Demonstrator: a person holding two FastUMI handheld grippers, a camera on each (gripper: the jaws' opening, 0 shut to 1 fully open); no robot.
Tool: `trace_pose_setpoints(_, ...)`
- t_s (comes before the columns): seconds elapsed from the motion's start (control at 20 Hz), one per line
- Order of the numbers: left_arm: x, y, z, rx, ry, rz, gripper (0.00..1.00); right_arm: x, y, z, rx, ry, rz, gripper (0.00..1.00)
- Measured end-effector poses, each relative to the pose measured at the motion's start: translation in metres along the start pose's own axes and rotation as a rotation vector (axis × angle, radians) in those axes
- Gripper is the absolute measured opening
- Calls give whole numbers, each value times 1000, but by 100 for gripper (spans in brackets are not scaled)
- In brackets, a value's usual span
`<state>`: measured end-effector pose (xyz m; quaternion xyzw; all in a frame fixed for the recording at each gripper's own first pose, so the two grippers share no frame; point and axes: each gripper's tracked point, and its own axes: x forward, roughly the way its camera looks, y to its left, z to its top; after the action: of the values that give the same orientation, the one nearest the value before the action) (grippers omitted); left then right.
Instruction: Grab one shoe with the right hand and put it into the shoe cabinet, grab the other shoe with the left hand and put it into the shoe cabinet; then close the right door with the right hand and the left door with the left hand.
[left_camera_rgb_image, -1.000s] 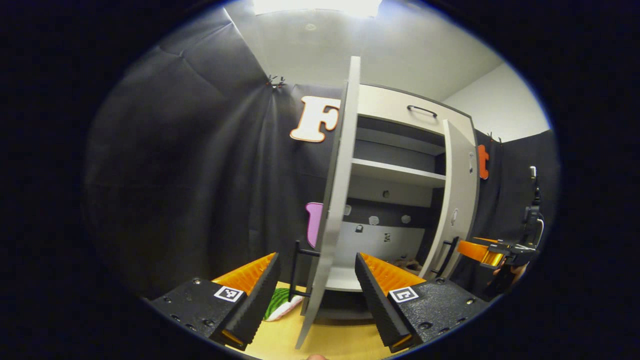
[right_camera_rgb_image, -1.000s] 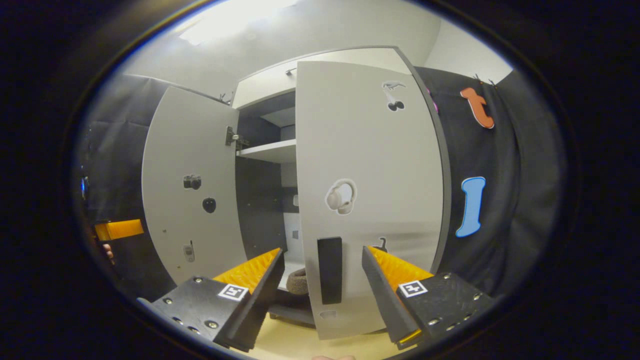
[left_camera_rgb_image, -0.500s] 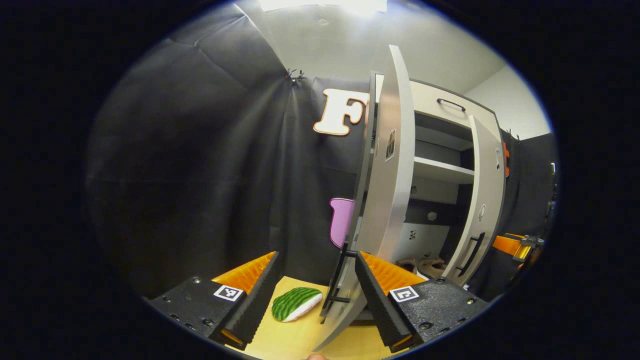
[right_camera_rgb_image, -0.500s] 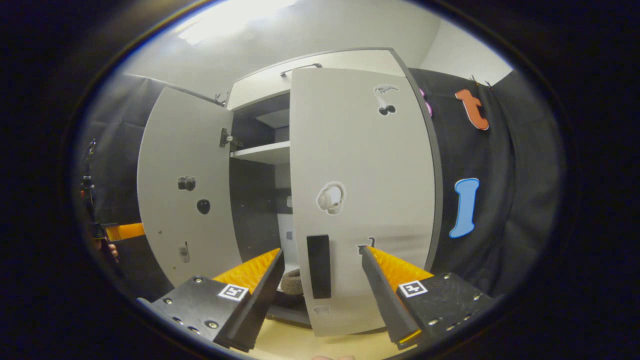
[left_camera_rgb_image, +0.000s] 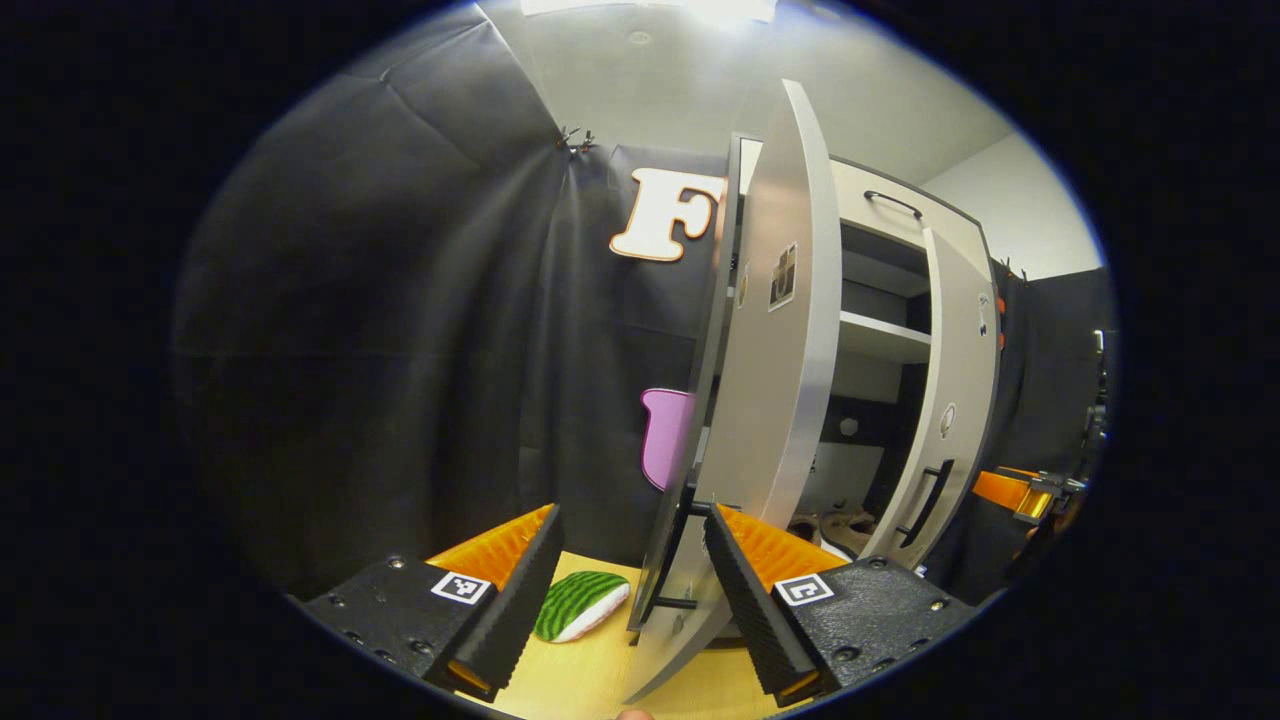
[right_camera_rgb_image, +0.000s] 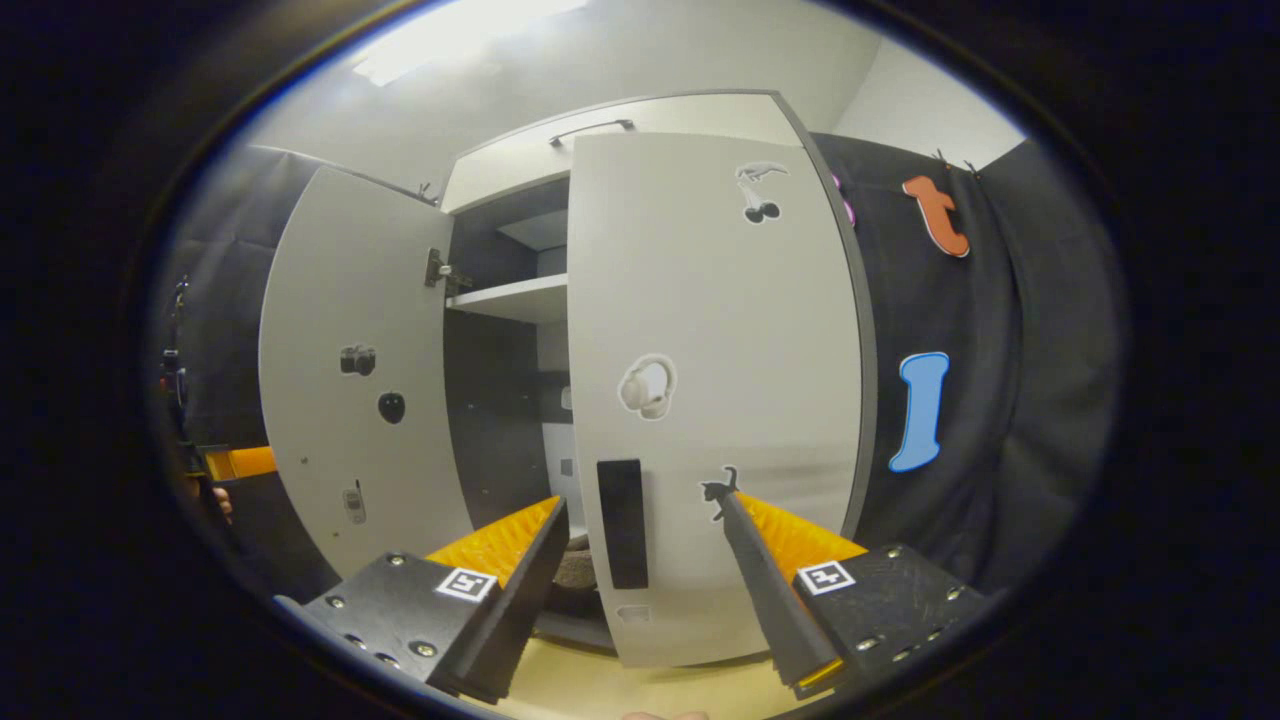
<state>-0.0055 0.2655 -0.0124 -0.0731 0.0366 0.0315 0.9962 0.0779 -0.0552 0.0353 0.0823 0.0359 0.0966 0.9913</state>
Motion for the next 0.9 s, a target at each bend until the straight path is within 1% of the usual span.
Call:
trace_pose_setpoints(0.05,1,-5,-1,-6,4,-14,93,0,1,-1,-2,1,-2,94)
trace_pose_setpoints(0.1,3,-14,-1,-17,8,-35,82,1,1,-1,-3,2,-2,94)
trace_pose_setpoints(0.15,4,-23,-3,-34,16,-60,87,1,2,-2,-5,4,-2,94)
trace_pose_setpoints(0.25,2,-41,-10,-62,30,-111,86,1,2,-4,-6,8,-4,94)
trace_pose_setpoints(0.45,6,-74,-18,-76,54,-201,87,-2,-5,-8,-10,15,-23,94)
trace_pose_setpoints(0.7,15,-105,-22,-102,74,-284,87,-8,-21,-9,-7,20,-65,94)
trace_pose_setpoints(0.9,29,-134,-27,-104,91,-354,87,-12,-33,-9,3,20,-94,94)
